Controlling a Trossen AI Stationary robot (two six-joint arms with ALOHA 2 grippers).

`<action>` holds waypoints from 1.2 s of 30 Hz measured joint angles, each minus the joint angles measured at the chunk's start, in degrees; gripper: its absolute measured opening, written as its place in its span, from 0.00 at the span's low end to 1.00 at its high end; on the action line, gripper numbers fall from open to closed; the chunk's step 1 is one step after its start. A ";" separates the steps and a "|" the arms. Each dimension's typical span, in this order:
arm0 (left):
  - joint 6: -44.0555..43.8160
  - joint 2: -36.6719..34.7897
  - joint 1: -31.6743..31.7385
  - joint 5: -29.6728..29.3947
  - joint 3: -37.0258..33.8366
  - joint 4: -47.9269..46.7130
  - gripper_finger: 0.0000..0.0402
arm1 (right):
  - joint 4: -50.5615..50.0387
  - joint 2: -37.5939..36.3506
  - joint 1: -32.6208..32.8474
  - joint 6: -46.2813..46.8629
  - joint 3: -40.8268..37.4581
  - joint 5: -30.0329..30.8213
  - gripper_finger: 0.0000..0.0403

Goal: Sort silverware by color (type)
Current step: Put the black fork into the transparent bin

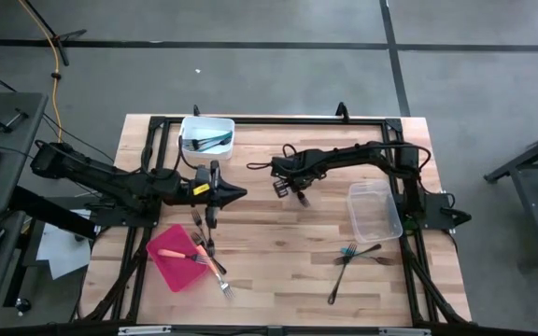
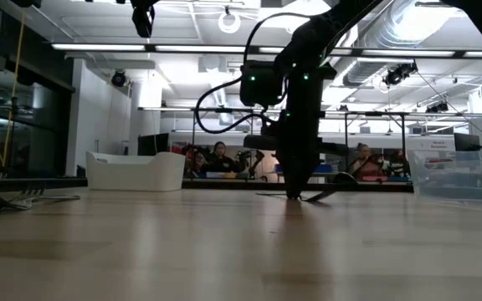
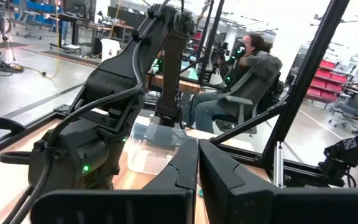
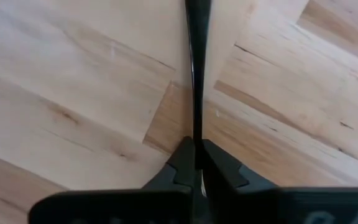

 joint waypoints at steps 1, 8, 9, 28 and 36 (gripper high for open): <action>0.00 0.00 0.00 -0.14 0.00 0.00 0.01 | 0.00 0.00 0.22 -0.72 -0.04 0.06 0.01; 0.01 0.00 -0.02 -0.17 0.00 0.00 0.01 | -3.63 -1.36 2.93 -4.72 -0.36 2.75 0.00; 0.01 0.00 -0.02 -0.17 0.00 -0.02 0.01 | -5.63 -1.94 3.34 -5.21 -0.49 2.54 0.00; -0.06 0.00 -0.02 -1.72 0.00 -1.75 0.01 | 35.07 -33.22 13.26 1.35 -27.98 -0.44 0.00; -6.67 0.00 0.88 -6.02 0.02 -1.03 0.01 | 56.26 -34.69 17.32 -20.76 -22.12 0.22 0.00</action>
